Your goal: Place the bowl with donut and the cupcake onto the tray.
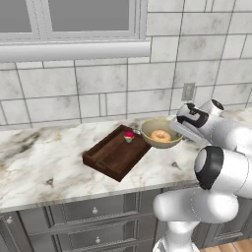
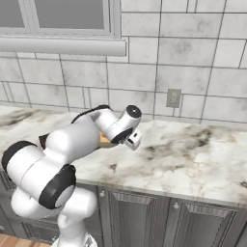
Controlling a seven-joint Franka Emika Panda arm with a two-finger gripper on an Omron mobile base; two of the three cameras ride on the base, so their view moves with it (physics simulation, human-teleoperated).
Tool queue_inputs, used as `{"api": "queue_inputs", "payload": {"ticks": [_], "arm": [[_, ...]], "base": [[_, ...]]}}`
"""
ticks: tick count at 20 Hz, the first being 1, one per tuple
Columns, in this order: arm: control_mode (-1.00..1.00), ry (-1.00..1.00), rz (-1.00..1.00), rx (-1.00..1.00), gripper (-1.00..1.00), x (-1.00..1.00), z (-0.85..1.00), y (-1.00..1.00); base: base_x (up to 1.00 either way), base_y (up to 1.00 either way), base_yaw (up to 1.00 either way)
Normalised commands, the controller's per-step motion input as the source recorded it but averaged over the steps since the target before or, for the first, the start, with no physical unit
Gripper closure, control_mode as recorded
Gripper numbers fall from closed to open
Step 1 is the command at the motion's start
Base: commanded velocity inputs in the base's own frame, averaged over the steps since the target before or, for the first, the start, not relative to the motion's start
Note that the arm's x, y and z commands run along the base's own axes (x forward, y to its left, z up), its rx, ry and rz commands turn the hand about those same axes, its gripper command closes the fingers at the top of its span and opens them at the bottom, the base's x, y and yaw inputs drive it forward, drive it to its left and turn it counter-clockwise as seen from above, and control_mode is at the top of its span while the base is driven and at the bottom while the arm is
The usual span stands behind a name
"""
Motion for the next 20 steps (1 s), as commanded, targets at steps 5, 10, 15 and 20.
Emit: {"api": "queue_inputs", "payload": {"ticks": [5, 10, 15, 20], "arm": [[-1.0, 0.0, 0.08, 0.0, 1.0, -0.01, 0.0, 0.87], [-1.0, 0.0, 0.06, 0.0, 1.0, 0.0, 0.0, 0.76], [-1.0, 0.0, 0.02, 0.0, 1.0, 0.01, 0.0, 0.65], [-1.0, 0.0, 0.0, 0.0, 1.0, 0.2, 0.0, 0.46]], "base": [[0.0, 0.0, 0.0], [0.0, 0.0, 0.0], [0.0, 0.0, 0.0], [0.0, 0.0, 0.0]]}}
